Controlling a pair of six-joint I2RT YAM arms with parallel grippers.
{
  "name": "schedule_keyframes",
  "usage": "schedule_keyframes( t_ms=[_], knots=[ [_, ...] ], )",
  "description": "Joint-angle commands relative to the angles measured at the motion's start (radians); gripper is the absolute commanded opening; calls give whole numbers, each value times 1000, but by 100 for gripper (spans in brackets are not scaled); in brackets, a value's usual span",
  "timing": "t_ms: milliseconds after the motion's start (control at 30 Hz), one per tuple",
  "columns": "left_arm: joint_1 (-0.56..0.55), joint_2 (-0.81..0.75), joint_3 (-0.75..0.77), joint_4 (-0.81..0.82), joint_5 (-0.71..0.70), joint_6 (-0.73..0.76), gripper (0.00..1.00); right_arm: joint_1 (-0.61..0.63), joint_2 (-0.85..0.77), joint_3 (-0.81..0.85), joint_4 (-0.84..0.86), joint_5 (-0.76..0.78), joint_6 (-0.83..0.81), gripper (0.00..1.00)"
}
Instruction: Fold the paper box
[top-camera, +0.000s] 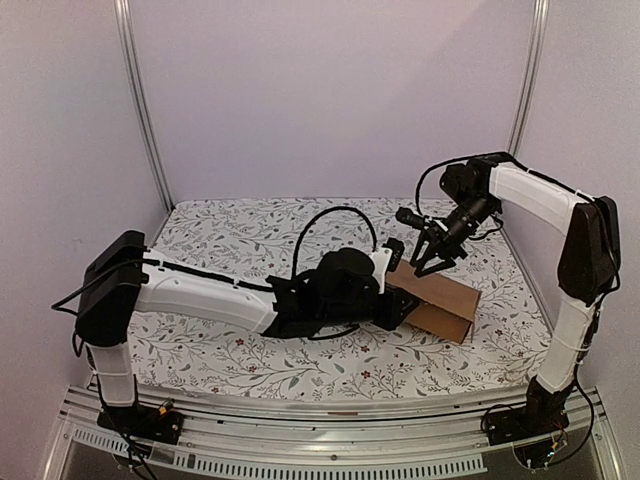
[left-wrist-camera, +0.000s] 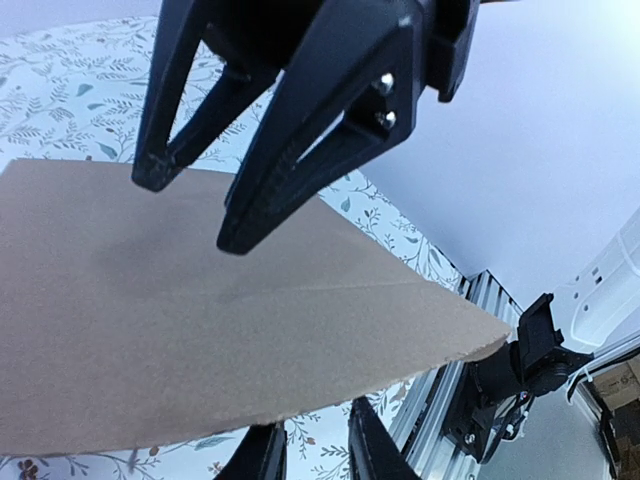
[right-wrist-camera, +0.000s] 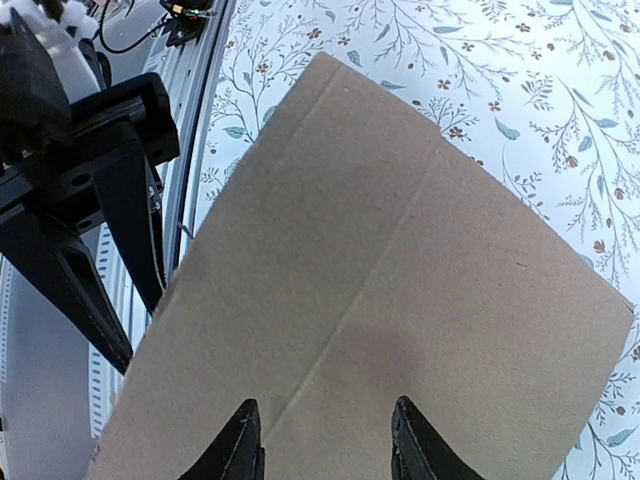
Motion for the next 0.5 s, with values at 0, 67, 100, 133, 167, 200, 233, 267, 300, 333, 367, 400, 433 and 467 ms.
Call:
schedule_keyframes(
  t_ms=[0, 67, 100, 133, 167, 200, 233, 267, 300, 333, 367, 400, 433, 467],
  knots=[
    [-4, -36, 6, -14, -30, 43, 23, 27, 29, 14, -9, -5, 7, 43],
    [-12, -51, -8, -64, -14, 43, 23, 27, 31, 25, -16, 17, 10, 43],
    [-20, -60, -24, -89, -10, 44, 23, 27, 31, 28, -22, 26, 8, 43],
    [-29, -68, -45, -113, -6, 44, 23, 26, 29, 28, -26, 36, 4, 43],
    [-38, -74, -68, -136, 1, 45, 23, 26, 24, 22, -24, 47, 1, 43],
    [-48, -76, -94, -161, 10, 44, 23, 27, 20, 15, -22, 64, -1, 43],
    [-57, -78, -118, -187, 19, 42, 23, 25, 16, 8, -16, 83, 2, 43],
    [-67, -83, -147, -207, 30, 37, 23, 24, 13, -1, -5, 106, 9, 43],
    [-76, -88, -178, -221, 36, 32, 23, 22, 7, -11, 10, 132, 16, 43],
    [-86, -97, -205, -233, 33, 28, 23, 15, 4, -22, 32, 152, 35, 43],
    [-95, -108, -234, -240, 27, 27, 23, 5, -3, -29, 51, 164, 48, 43],
    [-102, -118, -260, -242, 16, 23, 24, -10, -5, -31, 69, 174, 65, 43],
    [-110, -131, -282, -241, -2, 13, 24, -24, -4, -31, 96, 192, 94, 43],
    [-115, -144, -305, -230, -25, 5, 25, -40, 3, -28, 125, 215, 119, 43]
  ],
)
